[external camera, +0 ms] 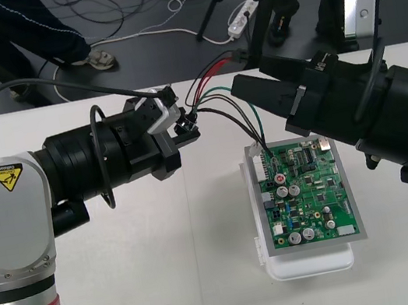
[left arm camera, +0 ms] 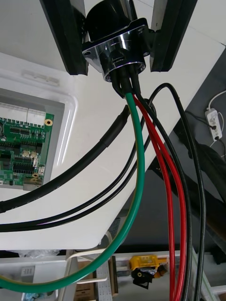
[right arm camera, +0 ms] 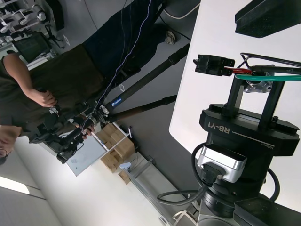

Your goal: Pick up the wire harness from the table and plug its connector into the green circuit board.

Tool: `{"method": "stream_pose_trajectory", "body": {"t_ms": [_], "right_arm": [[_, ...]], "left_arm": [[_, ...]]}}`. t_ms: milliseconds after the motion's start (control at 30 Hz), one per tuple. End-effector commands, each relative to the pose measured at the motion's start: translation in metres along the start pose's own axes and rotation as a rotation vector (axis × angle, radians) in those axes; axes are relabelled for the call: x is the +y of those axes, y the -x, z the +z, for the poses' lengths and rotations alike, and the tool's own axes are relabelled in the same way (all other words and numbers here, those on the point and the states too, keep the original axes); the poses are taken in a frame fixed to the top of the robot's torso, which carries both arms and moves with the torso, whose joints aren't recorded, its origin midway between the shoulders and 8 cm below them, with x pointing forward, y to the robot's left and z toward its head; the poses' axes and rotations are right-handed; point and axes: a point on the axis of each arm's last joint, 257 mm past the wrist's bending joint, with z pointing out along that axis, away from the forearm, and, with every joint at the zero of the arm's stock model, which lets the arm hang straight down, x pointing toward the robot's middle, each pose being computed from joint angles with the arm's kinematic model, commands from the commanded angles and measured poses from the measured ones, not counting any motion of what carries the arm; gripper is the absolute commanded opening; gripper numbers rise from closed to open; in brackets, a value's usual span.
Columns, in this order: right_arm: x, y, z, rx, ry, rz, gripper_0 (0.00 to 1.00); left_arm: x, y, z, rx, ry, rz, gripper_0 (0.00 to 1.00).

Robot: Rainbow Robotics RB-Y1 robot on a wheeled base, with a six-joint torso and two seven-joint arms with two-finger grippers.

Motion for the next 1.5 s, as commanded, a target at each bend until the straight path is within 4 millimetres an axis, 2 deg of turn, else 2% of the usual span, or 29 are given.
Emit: {"method": "stream_pose_trajectory", "body": {"t_ms": [33,400,767,1367,1400,1433,1467,1500], "right_arm": [[0.007,0.008,0.013,-0.013,0.02,0.023,1.0],[-0.011,0.011,0.031,-0.027,-0.01,0.019,1.0],[-0.026,0.011,0.032,-0.028,-0.04,0.022,1.0],[-0.026,0.008,0.032,-0.022,-0.04,0.021,1.0],[-0.027,0.008,0.032,-0.021,-0.041,0.02,0.67],[-0.025,0.008,0.032,-0.021,-0.039,0.02,0.37],[-0.025,0.006,0.032,-0.018,-0.038,0.02,0.15],[-0.025,0.006,0.032,-0.017,-0.038,0.023,0.06]], "left_arm": [[0.003,0.022,0.004,-0.045,0.044,-0.054,0.0],[0.004,0.021,0.004,-0.044,0.046,-0.056,0.0],[0.004,0.021,0.004,-0.044,0.046,-0.059,0.0],[0.004,0.024,0.003,-0.056,0.045,-0.079,0.0],[0.004,0.024,0.003,-0.058,0.045,-0.081,0.0],[0.004,0.024,0.003,-0.058,0.045,-0.083,0.0],[0.004,0.025,0.003,-0.06,0.043,-0.084,0.0],[0.004,0.024,0.003,-0.06,0.043,-0.09,0.0]]}}
